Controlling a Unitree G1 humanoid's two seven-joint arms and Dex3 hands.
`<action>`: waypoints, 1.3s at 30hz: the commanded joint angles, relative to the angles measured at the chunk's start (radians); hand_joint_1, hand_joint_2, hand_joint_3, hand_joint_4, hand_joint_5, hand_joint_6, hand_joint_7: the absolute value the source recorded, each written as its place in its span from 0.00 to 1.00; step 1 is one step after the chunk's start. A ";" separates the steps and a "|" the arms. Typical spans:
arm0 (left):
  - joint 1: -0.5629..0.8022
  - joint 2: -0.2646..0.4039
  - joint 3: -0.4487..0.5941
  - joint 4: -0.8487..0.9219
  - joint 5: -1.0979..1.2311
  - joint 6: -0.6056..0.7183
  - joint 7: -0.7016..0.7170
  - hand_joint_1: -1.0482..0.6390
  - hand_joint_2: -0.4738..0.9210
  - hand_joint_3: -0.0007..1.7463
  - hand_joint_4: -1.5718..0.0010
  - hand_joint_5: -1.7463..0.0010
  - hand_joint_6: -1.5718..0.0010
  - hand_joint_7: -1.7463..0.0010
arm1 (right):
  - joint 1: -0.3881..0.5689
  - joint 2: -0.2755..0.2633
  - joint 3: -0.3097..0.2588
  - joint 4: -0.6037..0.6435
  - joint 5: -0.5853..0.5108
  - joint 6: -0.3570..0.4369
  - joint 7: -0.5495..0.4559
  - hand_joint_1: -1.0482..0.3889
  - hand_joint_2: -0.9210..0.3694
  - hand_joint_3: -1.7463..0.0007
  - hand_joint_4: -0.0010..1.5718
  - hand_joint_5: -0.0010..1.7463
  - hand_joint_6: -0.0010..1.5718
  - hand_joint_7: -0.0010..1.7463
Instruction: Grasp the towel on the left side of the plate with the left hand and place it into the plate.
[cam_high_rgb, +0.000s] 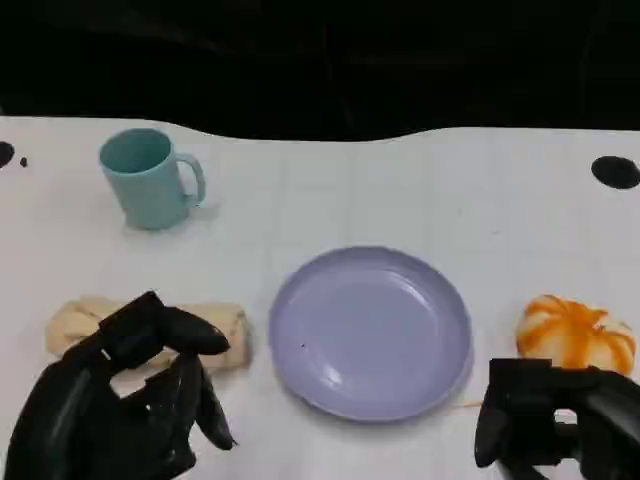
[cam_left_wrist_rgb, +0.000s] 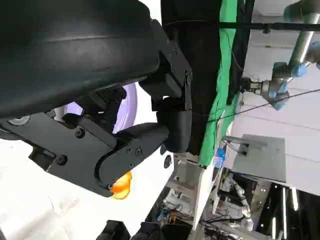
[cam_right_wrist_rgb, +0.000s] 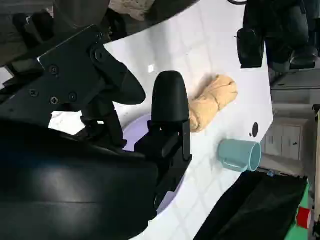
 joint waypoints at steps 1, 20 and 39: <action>0.002 0.016 0.004 0.001 0.011 -0.001 0.007 0.45 0.75 0.60 0.46 0.00 0.52 0.13 | -0.005 -0.015 -0.005 -0.004 0.001 0.009 -0.001 0.69 0.32 0.30 0.46 1.00 0.41 0.85; 0.000 0.016 0.005 0.006 0.011 -0.008 0.003 0.45 0.75 0.60 0.46 0.00 0.53 0.13 | -0.005 -0.011 -0.007 0.002 0.007 0.002 0.004 0.68 0.33 0.29 0.46 1.00 0.41 0.85; -0.025 0.038 0.009 -0.013 0.099 -0.001 0.066 0.47 0.78 0.49 0.53 0.35 0.47 0.61 | -0.001 -0.010 0.002 -0.002 -0.002 0.001 -0.002 0.68 0.33 0.29 0.46 0.99 0.41 0.85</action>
